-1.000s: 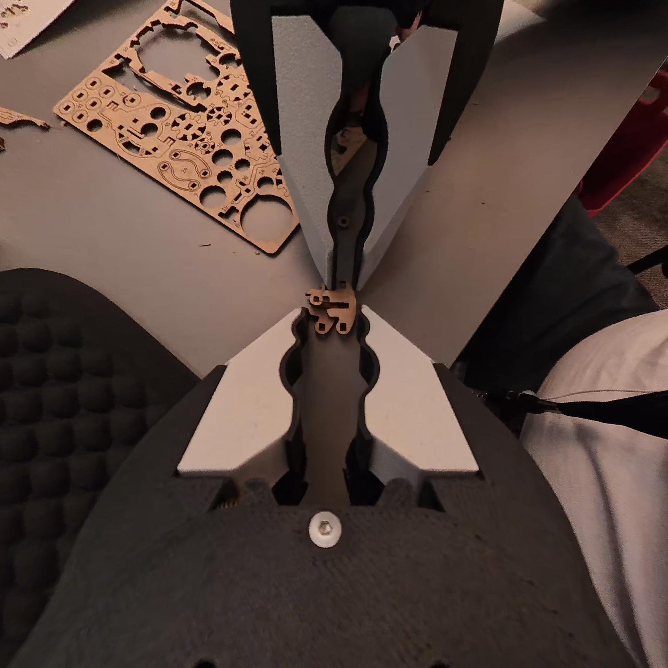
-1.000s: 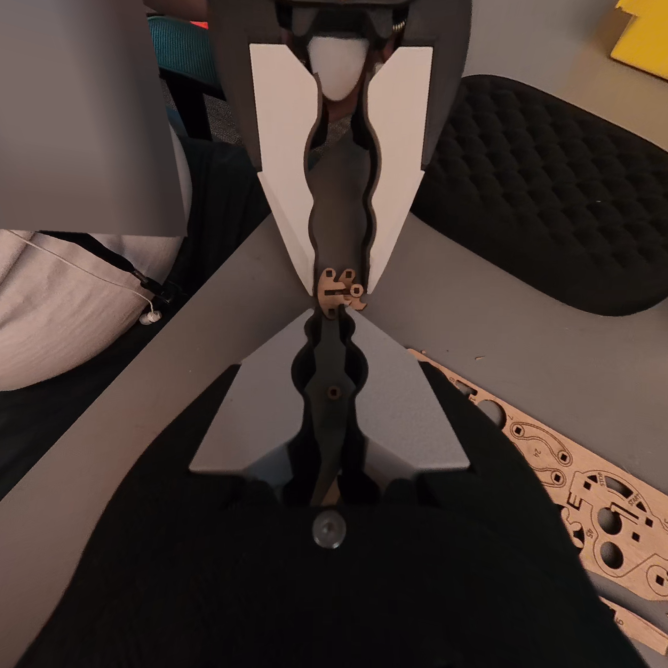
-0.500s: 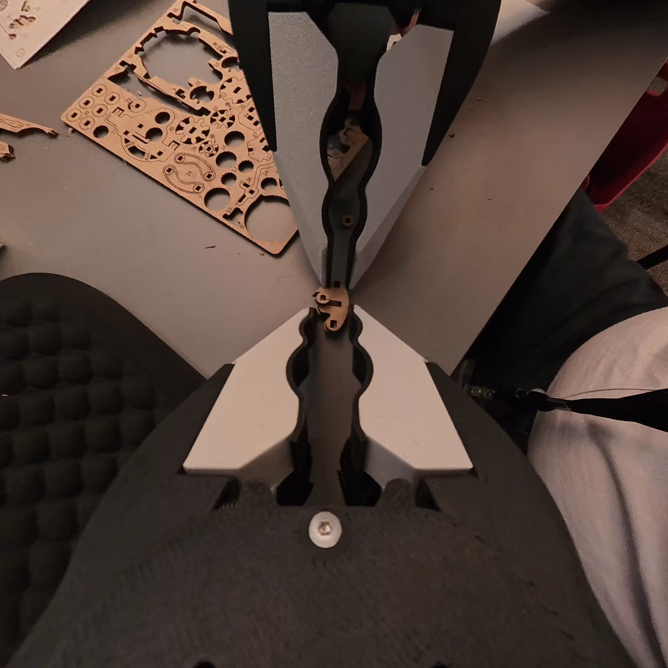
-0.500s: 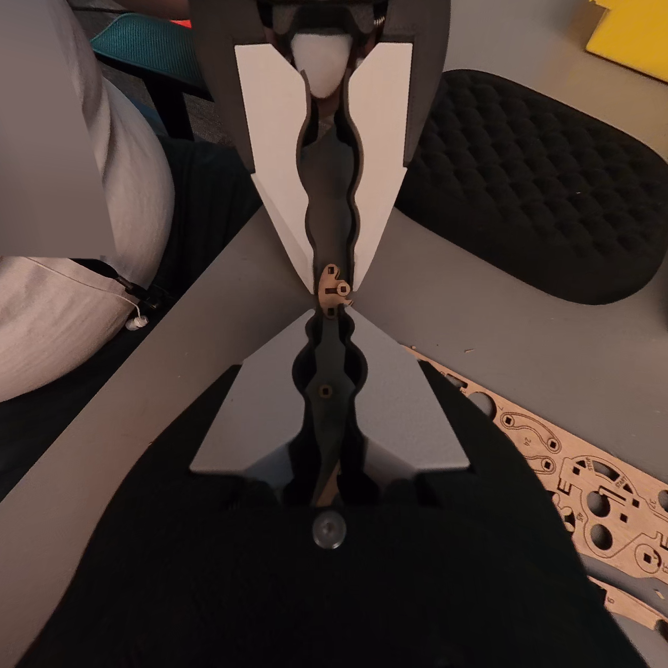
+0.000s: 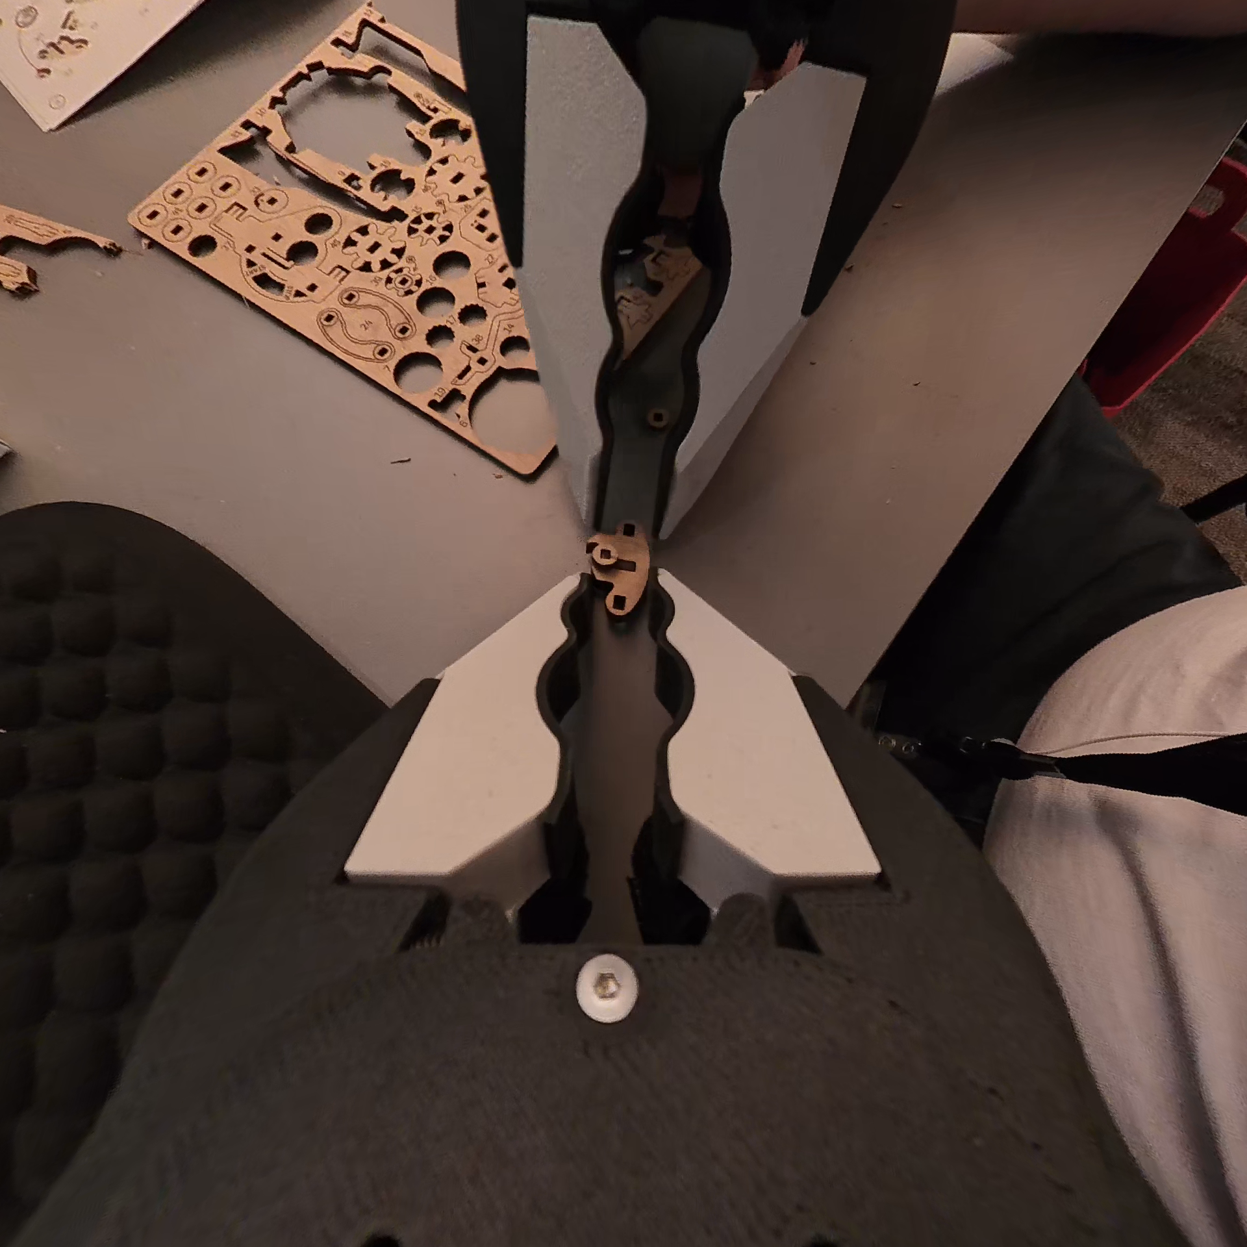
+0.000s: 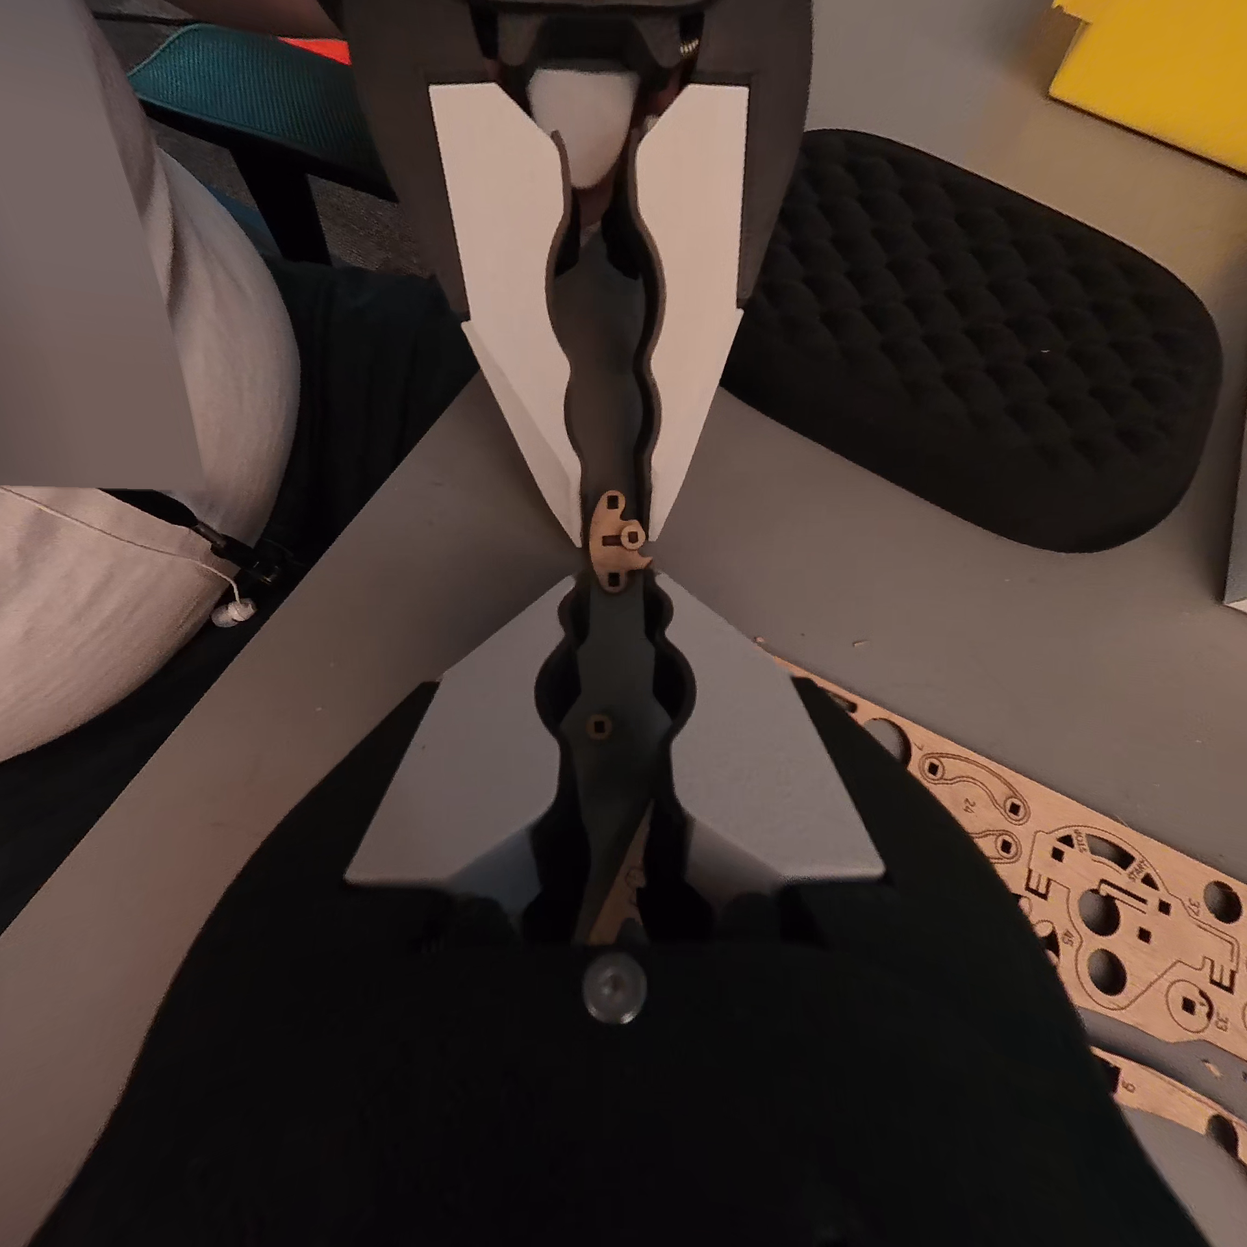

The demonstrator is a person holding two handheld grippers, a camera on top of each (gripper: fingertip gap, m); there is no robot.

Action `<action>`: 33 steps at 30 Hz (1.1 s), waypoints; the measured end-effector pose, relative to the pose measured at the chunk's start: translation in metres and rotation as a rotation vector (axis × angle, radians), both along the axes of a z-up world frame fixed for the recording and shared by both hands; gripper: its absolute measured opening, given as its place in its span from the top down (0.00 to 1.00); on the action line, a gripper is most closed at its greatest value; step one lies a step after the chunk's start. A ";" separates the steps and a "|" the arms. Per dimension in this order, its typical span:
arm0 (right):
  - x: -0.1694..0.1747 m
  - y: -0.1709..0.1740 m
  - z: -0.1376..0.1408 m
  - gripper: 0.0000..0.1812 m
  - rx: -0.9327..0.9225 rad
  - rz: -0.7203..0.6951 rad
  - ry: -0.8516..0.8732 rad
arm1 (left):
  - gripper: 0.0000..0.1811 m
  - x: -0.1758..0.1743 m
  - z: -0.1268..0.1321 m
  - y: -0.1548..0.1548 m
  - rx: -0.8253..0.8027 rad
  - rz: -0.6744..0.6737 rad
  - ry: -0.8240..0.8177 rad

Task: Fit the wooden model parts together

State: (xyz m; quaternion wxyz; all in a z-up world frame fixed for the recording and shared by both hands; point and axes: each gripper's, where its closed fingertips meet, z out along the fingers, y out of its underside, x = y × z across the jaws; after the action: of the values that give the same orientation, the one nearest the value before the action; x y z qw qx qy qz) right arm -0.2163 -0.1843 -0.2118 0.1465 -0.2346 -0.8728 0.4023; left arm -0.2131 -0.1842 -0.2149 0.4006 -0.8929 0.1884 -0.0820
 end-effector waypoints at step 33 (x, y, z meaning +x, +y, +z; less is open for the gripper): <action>0.001 0.002 0.009 0.96 0.158 -0.045 0.171 | 0.86 -0.004 0.016 0.000 0.056 0.051 -0.087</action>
State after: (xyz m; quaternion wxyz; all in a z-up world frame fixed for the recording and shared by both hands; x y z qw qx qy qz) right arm -0.2152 -0.1826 -0.2023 0.2474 -0.2065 -0.8807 0.3473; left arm -0.2170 -0.1838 -0.1988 0.4351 -0.8815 0.1502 -0.1050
